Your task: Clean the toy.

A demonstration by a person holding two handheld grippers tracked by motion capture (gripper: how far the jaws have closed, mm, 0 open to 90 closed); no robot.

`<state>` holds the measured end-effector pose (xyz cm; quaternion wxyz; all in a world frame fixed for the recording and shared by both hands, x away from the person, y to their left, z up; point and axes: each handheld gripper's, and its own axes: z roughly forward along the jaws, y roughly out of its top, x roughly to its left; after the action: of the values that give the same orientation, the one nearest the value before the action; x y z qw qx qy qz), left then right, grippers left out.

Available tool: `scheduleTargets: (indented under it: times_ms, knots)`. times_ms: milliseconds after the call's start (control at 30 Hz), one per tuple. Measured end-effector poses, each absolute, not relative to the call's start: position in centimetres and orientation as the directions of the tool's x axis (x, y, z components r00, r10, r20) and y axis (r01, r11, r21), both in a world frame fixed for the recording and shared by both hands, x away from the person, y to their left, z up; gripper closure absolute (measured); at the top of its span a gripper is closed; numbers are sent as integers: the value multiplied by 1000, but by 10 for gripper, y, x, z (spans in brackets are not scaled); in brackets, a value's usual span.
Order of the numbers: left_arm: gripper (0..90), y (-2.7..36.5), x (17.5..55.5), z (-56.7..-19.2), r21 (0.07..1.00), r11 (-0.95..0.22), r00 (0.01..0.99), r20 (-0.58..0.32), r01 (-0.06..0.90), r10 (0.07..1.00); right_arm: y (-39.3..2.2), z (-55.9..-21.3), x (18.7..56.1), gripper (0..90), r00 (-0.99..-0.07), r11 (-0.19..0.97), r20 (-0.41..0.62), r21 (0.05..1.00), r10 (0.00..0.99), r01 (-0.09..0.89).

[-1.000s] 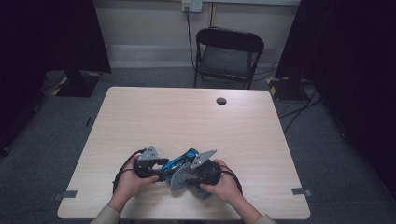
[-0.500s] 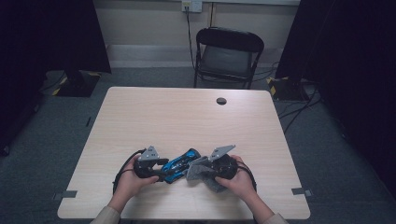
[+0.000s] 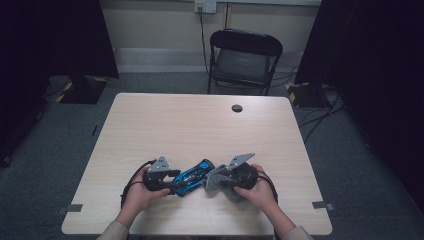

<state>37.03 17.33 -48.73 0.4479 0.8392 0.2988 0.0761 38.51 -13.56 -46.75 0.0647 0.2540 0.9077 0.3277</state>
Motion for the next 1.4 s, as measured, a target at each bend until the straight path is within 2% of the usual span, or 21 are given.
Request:
scheduleTargets:
  times_ms: [933, 1300, 1400]
  knots:
    - [446, 173, 370, -487, 794, -422, 808, -140, 437, 572, -178, -464, 388, 751, -803, 609, 23, 638, 596, 471]
    - [417, 171, 371, -488, 789, -415, 800, -154, 453, 580, -209, -469, 393, 750, -739, 556, 31, 638, 673, 533]
    - [367, 172, 372, -488, 783, -406, 784, -160, 470, 599, -210, -473, 393, 749, -734, 541, 43, 646, 678, 538]
